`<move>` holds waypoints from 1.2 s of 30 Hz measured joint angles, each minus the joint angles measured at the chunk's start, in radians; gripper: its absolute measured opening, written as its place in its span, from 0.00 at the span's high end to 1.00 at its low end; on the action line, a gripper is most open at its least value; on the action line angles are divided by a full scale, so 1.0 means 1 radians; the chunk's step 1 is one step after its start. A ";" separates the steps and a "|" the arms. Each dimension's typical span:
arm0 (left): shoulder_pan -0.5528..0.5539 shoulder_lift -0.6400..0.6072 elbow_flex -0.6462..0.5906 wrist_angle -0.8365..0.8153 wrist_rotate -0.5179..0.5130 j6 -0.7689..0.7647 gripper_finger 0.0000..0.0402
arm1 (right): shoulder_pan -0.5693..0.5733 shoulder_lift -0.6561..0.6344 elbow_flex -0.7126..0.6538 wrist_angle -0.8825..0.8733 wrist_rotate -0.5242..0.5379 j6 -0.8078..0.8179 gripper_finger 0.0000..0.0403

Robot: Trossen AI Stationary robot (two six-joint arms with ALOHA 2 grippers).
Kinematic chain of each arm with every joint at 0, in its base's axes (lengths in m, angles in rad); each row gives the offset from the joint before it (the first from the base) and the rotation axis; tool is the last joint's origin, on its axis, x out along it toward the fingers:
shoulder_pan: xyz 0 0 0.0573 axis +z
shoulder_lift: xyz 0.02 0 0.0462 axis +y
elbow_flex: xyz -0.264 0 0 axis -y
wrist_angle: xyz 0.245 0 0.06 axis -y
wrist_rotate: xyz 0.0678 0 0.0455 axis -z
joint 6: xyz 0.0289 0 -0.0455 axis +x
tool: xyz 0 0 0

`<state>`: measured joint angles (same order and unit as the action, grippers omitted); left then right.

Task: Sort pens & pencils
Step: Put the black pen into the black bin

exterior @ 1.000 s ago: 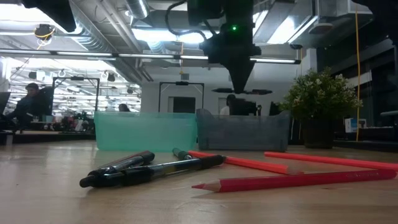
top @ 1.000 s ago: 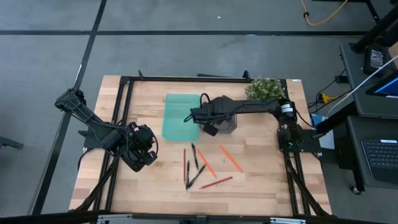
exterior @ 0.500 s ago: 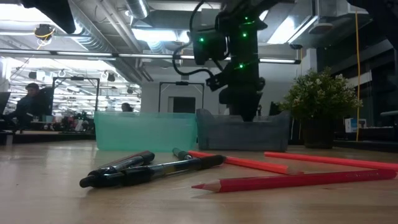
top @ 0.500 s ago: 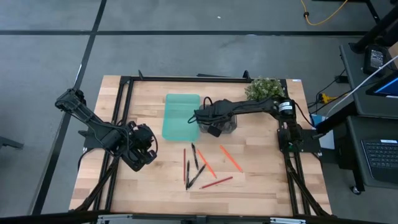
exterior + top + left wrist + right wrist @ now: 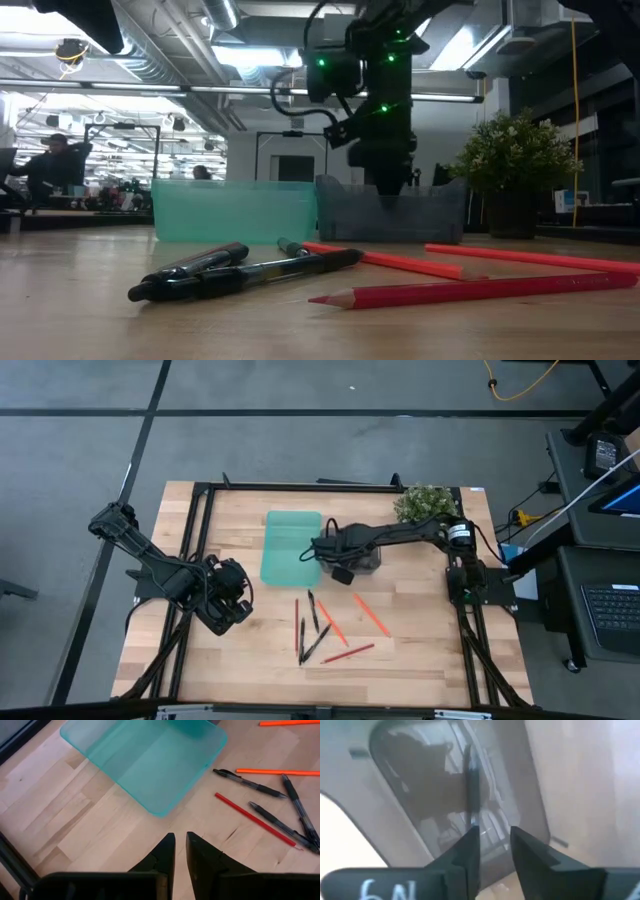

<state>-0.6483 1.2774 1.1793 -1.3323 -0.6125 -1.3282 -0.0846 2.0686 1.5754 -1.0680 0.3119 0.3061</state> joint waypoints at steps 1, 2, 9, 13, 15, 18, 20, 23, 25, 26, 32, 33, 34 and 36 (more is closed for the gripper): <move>0.000 0.000 0.000 0.000 0.000 -0.001 0.90 | 0.000 0.000 0.011 -0.002 0.000 0.000 0.70; 0.000 0.000 0.000 0.000 0.000 -0.001 0.90 | 0.000 0.000 0.024 -0.005 0.000 -0.001 0.69; 0.000 0.000 0.000 0.000 0.000 -0.001 0.90 | 0.015 0.000 0.171 -0.152 -0.053 0.054 0.67; 0.000 0.000 0.000 0.000 0.000 0.000 0.90 | 0.085 -0.002 0.221 -0.208 -0.248 0.145 0.67; 0.000 0.000 0.000 0.000 0.000 0.000 0.90 | 0.147 -0.002 0.221 -0.200 -0.303 0.183 0.67; 0.000 0.000 0.000 0.000 0.000 0.000 0.90 | 0.245 -0.002 0.206 -0.134 -0.315 0.217 0.67; 0.000 0.000 0.000 0.000 0.000 0.000 0.90 | 0.303 0.000 0.198 -0.088 -0.316 0.243 0.67; 0.000 0.000 0.000 0.000 0.000 0.004 0.90 | 0.362 -0.001 0.198 -0.015 -0.318 0.292 0.67; 0.000 0.000 0.000 0.000 0.000 0.004 0.90 | 0.392 0.000 0.198 0.041 -0.316 0.289 0.67; 0.000 0.000 0.000 0.000 0.000 0.008 0.90 | 0.405 0.000 0.198 0.073 -0.315 0.279 0.67; -0.001 0.000 0.000 0.000 0.000 0.028 0.90 | 0.443 0.015 0.198 0.185 -0.371 0.173 0.67; -0.001 0.000 0.000 0.000 0.000 0.028 0.90 | 0.445 0.024 0.198 0.182 -0.388 0.153 0.67; -0.001 0.000 0.000 0.000 0.000 0.028 0.90 | 0.445 0.039 0.198 0.187 -0.409 0.127 0.67; -0.001 0.000 0.000 0.000 0.000 0.029 0.90 | 0.444 0.073 0.198 0.202 -0.449 0.085 0.67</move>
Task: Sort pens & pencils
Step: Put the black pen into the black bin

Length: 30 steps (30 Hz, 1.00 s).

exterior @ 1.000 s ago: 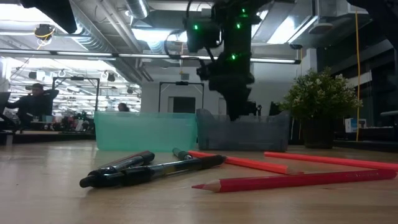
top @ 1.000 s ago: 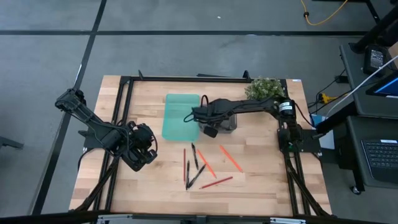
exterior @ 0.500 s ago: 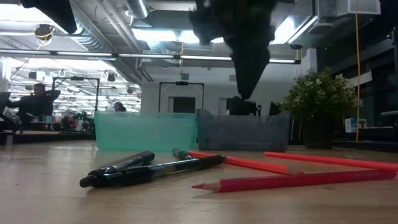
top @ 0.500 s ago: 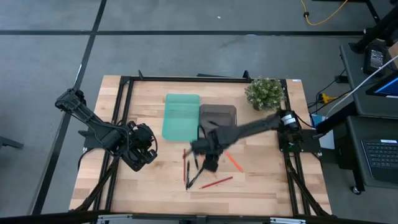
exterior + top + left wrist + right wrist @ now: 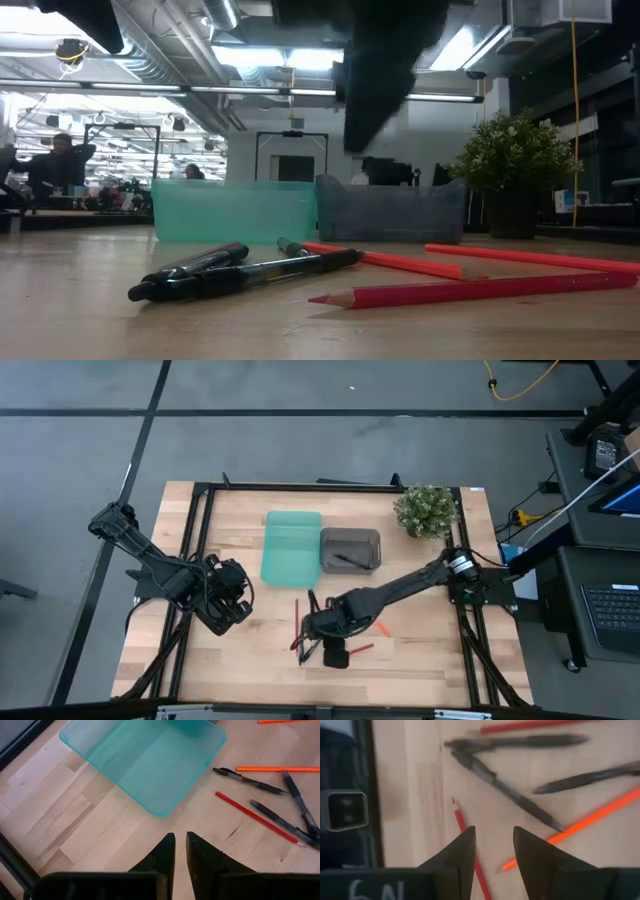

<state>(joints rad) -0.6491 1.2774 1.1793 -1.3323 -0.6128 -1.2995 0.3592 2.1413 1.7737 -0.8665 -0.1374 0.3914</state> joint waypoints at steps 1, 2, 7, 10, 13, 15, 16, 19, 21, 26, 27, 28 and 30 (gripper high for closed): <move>0.000 0.000 0.000 0.000 0.000 0.000 0.90 | -0.005 0.018 0.000 0.000 -0.024 -0.026 0.67; 0.000 0.000 0.000 0.000 0.000 0.000 0.90 | -0.009 0.034 0.000 0.004 -0.043 -0.048 0.67; 0.001 0.000 0.000 0.000 0.000 0.000 0.90 | -0.045 0.097 0.003 0.010 -0.121 -0.128 0.67; 0.001 0.000 0.000 0.000 0.000 0.000 0.90 | -0.059 0.108 0.033 0.005 -0.123 -0.161 0.67; 0.001 0.000 0.000 0.000 0.000 0.000 0.90 | -0.058 0.108 0.072 0.010 -0.122 -0.195 0.67; 0.001 0.000 0.000 0.000 0.000 0.000 0.90 | -0.056 0.108 0.094 0.007 -0.121 -0.213 0.67; 0.001 0.000 0.000 -0.001 0.000 0.000 0.90 | -0.056 0.108 0.102 0.009 -0.121 -0.215 0.67; 0.001 0.000 0.000 -0.002 0.000 0.000 0.90 | -0.054 0.108 0.111 0.010 -0.119 -0.224 0.67; 0.001 0.000 0.000 -0.002 0.000 0.000 0.90 | -0.054 0.108 0.111 0.006 -0.118 -0.246 0.67; 0.001 0.000 0.000 -0.002 0.000 -0.001 0.90 | -0.050 0.122 0.112 0.000 -0.136 -0.323 0.67; 0.001 0.000 0.000 -0.002 0.000 -0.001 0.90 | -0.048 0.126 0.112 0.001 -0.141 -0.346 0.67; 0.001 0.000 0.000 -0.002 0.000 -0.001 0.90 | -0.046 0.129 0.112 -0.004 -0.141 -0.367 0.67; 0.001 0.000 0.000 -0.002 0.000 -0.001 0.90 | -0.044 0.130 0.111 -0.015 -0.141 -0.401 0.67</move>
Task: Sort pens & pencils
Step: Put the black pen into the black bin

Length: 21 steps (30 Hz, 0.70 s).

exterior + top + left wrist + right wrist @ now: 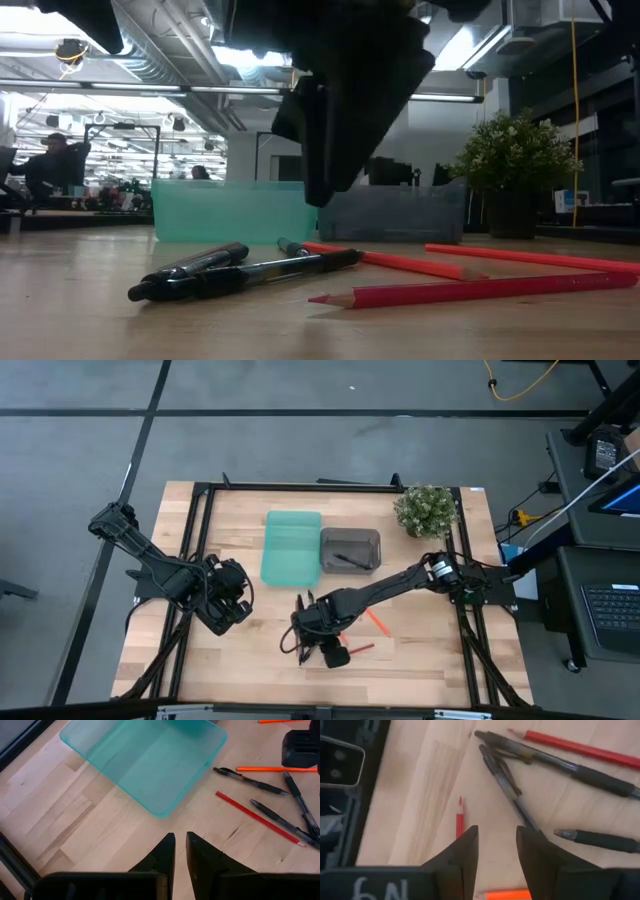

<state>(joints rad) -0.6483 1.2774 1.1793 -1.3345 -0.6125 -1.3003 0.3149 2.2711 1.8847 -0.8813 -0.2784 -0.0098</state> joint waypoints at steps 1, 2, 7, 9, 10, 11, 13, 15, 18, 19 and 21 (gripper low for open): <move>0.000 0.000 0.000 0.000 0.000 0.000 0.90 | 0.000 0.000 0.000 0.001 0.002 -0.016 0.67; 0.000 0.000 0.000 0.000 0.000 0.000 0.90 | 0.000 0.000 0.000 0.001 0.005 -0.027 0.67; 0.000 0.000 0.000 0.000 0.000 0.000 0.90 | 0.000 0.002 0.000 0.001 0.016 -0.087 0.67; 0.000 0.000 0.000 0.000 0.000 0.000 0.90 | 0.000 0.012 0.001 0.005 0.021 -0.112 0.67; 0.000 0.000 0.000 -0.001 0.000 0.000 0.90 | 0.000 0.017 -0.001 0.001 0.024 -0.125 0.67; 0.000 0.000 0.000 -0.001 0.000 0.000 0.90 | 0.000 0.024 0.000 0.007 0.024 -0.131 0.67; 0.000 0.000 0.000 -0.001 0.000 0.000 0.90 | -0.002 0.031 0.000 0.010 0.029 -0.144 0.67; 0.000 0.000 0.000 -0.002 0.000 0.001 0.90 | -0.003 0.041 0.000 0.007 0.045 -0.152 0.67; 0.000 0.000 0.000 -0.004 0.000 0.001 0.90 | -0.005 0.044 0.000 0.002 0.060 -0.153 0.67; 0.000 0.000 0.000 -0.005 0.000 0.001 0.90 | -0.005 0.043 0.000 0.007 0.060 -0.153 0.67; 0.000 0.000 0.000 -0.005 0.000 0.001 0.90 | -0.005 0.043 0.000 0.013 0.061 -0.153 0.67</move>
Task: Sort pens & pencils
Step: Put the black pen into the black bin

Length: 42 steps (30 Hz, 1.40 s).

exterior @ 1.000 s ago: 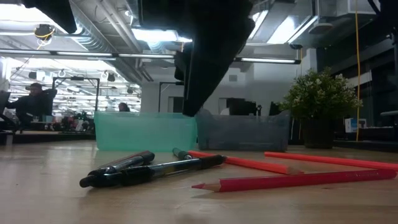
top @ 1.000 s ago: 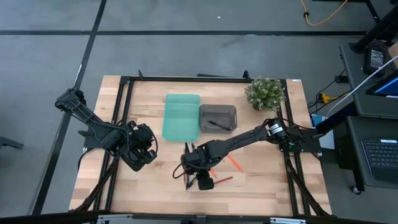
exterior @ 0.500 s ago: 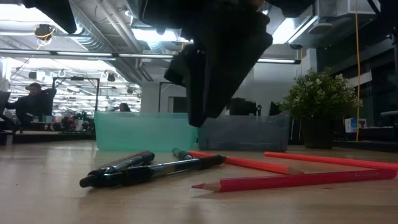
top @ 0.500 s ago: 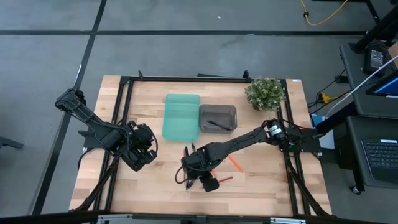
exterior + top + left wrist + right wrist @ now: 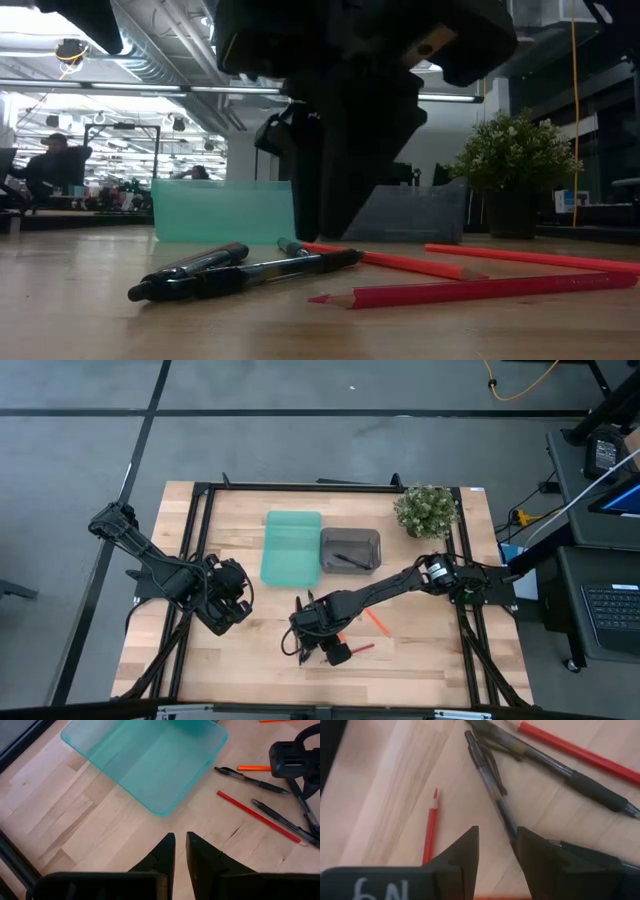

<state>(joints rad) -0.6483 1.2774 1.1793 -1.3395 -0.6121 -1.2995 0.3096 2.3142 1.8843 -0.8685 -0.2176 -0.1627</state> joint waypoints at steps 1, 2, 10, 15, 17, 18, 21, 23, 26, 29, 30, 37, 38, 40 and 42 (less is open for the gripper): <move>0.000 0.000 0.000 -0.001 0.000 0.000 0.90 | 0.000 0.000 0.000 -0.001 0.000 0.000 0.67; 0.000 0.000 0.000 0.000 0.000 0.000 0.90 | 0.000 0.000 0.000 0.001 0.000 0.000 0.67; 0.000 0.000 0.000 0.000 0.000 0.000 0.90 | -0.005 0.000 0.000 0.013 0.008 -0.003 0.67; 0.000 0.000 0.000 0.000 0.000 0.000 0.90 | -0.005 0.000 0.000 0.013 0.008 -0.003 0.67; 0.000 0.000 0.000 0.000 0.000 0.000 0.90 | -0.005 0.000 0.000 0.014 0.008 -0.003 0.67; 0.000 0.000 0.000 0.000 0.000 0.000 0.90 | -0.005 0.000 0.000 0.017 0.008 -0.003 0.67; 0.000 0.000 0.000 0.000 0.000 0.000 0.90 | -0.005 0.000 0.000 0.035 0.008 -0.003 0.67; 0.000 0.000 0.000 0.000 0.000 0.000 0.90 | -0.005 0.000 0.000 0.049 0.008 -0.003 0.67; 0.000 0.000 0.000 0.000 0.000 0.000 0.90 | -0.005 0.000 0.000 0.049 0.008 -0.004 0.67; 0.000 0.000 0.000 0.000 0.000 0.000 0.90 | -0.006 0.005 0.000 0.053 0.007 -0.003 0.67; 0.000 0.000 0.000 0.000 0.000 0.000 0.90 | -0.005 0.012 0.000 0.053 0.007 -0.003 0.67; 0.000 0.000 0.000 -0.002 0.000 0.000 0.90 | -0.006 0.045 0.001 0.065 0.000 -0.003 0.67; 0.000 0.000 0.000 -0.005 0.000 0.000 0.90 | -0.006 0.047 0.002 0.065 -0.004 -0.003 0.67; 0.000 0.000 0.000 -0.005 0.000 0.000 0.90 | -0.007 0.048 0.002 0.065 -0.012 -0.003 0.67; 0.000 0.000 0.000 -0.006 0.000 0.000 0.90 | -0.006 0.048 0.002 0.067 -0.012 -0.002 0.67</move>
<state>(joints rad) -0.6483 1.2771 1.1793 -1.3459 -0.6121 -1.2995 0.3033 2.3619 1.8858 -0.8011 -0.2292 -0.1647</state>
